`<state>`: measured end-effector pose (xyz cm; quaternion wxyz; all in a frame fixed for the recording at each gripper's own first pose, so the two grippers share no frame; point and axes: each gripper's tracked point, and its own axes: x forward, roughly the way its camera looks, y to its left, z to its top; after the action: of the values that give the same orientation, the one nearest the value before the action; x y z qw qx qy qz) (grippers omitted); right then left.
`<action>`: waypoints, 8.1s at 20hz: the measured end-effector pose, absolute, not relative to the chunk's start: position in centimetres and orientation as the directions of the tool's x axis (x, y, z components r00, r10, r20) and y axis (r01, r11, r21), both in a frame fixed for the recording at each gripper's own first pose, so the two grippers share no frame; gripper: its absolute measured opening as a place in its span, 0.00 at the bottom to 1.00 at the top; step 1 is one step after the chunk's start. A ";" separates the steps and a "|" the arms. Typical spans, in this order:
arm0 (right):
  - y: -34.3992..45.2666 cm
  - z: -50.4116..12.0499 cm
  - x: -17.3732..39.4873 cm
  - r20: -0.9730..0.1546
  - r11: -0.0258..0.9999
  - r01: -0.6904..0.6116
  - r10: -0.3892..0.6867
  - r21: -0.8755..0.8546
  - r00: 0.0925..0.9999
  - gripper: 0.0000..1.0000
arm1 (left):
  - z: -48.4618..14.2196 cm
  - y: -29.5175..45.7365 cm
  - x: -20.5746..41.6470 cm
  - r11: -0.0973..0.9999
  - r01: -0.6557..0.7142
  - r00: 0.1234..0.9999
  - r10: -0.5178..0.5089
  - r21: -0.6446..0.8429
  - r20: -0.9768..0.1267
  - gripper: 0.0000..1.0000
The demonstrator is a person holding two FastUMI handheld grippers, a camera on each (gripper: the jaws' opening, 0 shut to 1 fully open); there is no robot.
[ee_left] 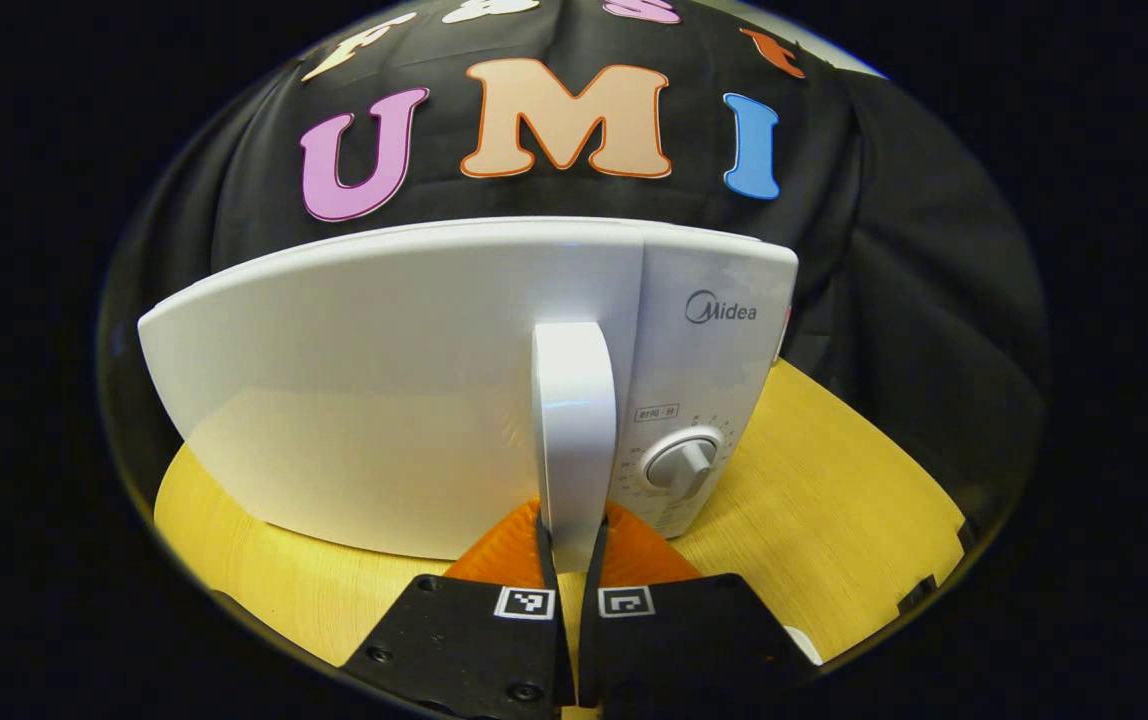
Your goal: Open the microwave oven with the left hand, put the food in, and close the microwave oven.
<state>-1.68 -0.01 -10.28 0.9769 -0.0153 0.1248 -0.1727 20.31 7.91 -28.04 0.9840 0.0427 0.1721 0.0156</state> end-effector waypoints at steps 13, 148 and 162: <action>-1.8 -9.5 -2.4 -0.211 0.963 0.258 -0.270 -0.082 0.940 0.92 | -28.8 8.7 12.6 0.993 -0.092 0.930 0.110 0.070 -0.350 0.00; 35.9 -36.8 13.7 -0.627 0.877 0.063 0.289 0.476 0.723 0.65 | -12.6 43.0 -15.5 0.738 -0.674 0.729 0.659 -0.024 -0.186 0.85; 42.6 -37.4 26.5 -0.422 0.778 0.209 0.079 0.593 0.903 0.63 | -17.7 45.8 -10.0 0.849 -0.519 0.825 0.468 -0.097 -0.317 0.89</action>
<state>26.52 42.59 -37.44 0.9176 0.3313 0.2170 -0.0353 -9.97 45.84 -17.71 0.9510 -0.0896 0.1423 0.2595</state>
